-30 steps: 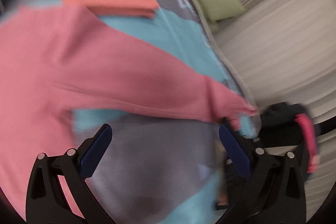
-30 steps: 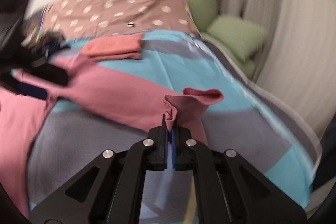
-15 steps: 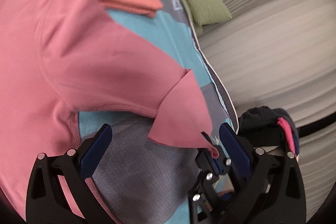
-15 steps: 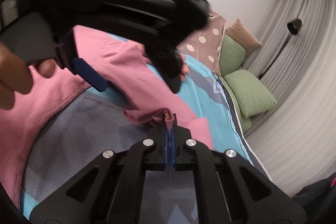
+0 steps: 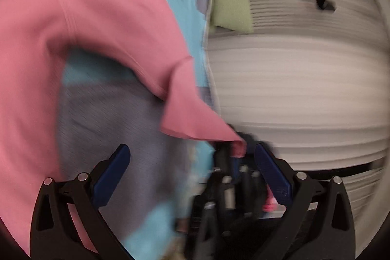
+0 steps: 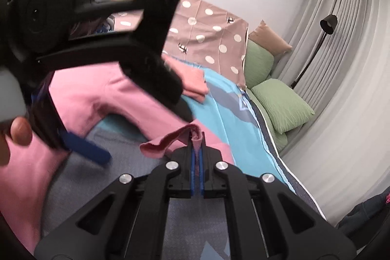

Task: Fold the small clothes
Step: 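Lift the sleeve with the right tool and carry it across the dress body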

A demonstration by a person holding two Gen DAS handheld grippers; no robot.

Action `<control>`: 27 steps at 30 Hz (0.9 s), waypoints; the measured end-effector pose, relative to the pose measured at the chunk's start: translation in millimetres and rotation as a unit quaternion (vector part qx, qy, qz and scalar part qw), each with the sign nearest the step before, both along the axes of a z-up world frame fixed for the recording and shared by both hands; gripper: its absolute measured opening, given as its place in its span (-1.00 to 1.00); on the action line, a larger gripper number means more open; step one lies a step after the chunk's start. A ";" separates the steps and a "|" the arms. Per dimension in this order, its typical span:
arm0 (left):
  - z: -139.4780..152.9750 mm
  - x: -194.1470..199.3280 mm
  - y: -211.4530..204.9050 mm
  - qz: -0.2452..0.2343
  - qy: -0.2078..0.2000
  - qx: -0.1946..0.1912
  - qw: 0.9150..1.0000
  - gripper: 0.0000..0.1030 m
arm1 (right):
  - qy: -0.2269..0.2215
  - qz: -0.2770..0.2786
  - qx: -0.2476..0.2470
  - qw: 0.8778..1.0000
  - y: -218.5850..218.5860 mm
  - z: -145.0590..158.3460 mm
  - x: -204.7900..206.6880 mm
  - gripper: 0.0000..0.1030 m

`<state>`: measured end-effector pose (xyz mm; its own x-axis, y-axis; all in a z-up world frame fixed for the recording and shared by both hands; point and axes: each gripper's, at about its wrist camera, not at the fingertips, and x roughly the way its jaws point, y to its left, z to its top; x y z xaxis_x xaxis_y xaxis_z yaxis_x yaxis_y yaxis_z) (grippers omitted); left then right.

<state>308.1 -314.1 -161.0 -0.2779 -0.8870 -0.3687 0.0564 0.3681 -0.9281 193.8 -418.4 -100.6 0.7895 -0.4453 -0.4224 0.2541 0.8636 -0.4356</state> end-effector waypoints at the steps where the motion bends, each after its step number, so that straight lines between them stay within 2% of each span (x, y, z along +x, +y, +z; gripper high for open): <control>1: -1.4 -0.6 -1.6 0.001 0.008 -0.007 1.000 0.97 | -0.003 0.003 0.000 1.000 1.3 0.9 -0.8 -0.95; 3: -5.6 -3.0 -7.8 0.000 0.018 -0.006 1.000 0.97 | -0.007 0.006 -0.002 1.000 4.7 1.6 -3.2 -0.95; 5: -14.1 -5.6 -14.7 0.002 0.054 -0.029 0.998 0.97 | -0.008 0.007 -0.005 1.000 9.3 1.6 -5.7 -0.95; 7: -20.4 -4.6 -9.5 0.034 0.074 -0.037 0.996 0.95 | -0.006 0.006 -0.006 1.000 9.8 0.6 -8.3 -0.95; 9: -19.3 -1.4 -6.9 0.058 0.075 -0.033 0.995 0.83 | -0.002 0.005 -0.006 1.000 9.3 -0.7 -11.5 -0.95; 11: -16.7 0.7 -9.7 0.051 0.070 -0.025 0.996 0.76 | 0.001 0.005 -0.008 1.000 13.6 -1.0 -15.3 -0.95; 13: -11.6 1.5 -11.8 0.053 0.054 -0.001 0.997 0.64 | 0.004 0.004 -0.010 1.000 18.6 -2.1 -16.7 -0.95; 15: -8.3 -1.0 -11.7 0.062 0.046 0.013 0.997 0.44 | 0.009 0.006 -0.014 1.000 23.0 -4.7 -17.0 -0.95; 18: -12.8 -4.2 -4.1 0.069 0.064 0.013 0.995 0.24 | 0.012 0.007 -0.023 1.000 27.8 -7.7 -17.5 -0.95; 22: -26.3 -5.1 0.5 0.065 0.098 0.001 0.993 0.22 | 0.010 0.009 -0.024 1.000 31.1 -8.7 -19.6 -0.95; 23: -27.5 -5.5 -0.2 0.065 0.099 -0.001 0.993 0.14 | 0.011 0.010 -0.024 1.000 30.2 -7.9 -19.4 -0.95; 24: -28.2 -5.9 1.0 0.067 0.099 -0.005 0.993 -0.10 | 0.011 0.010 -0.026 1.000 30.5 -7.9 -20.0 -0.95; 27: -28.5 -4.9 6.9 0.084 0.105 -0.011 0.991 -0.45 | 0.013 0.008 -0.034 0.999 32.4 -11.3 -22.6 -0.95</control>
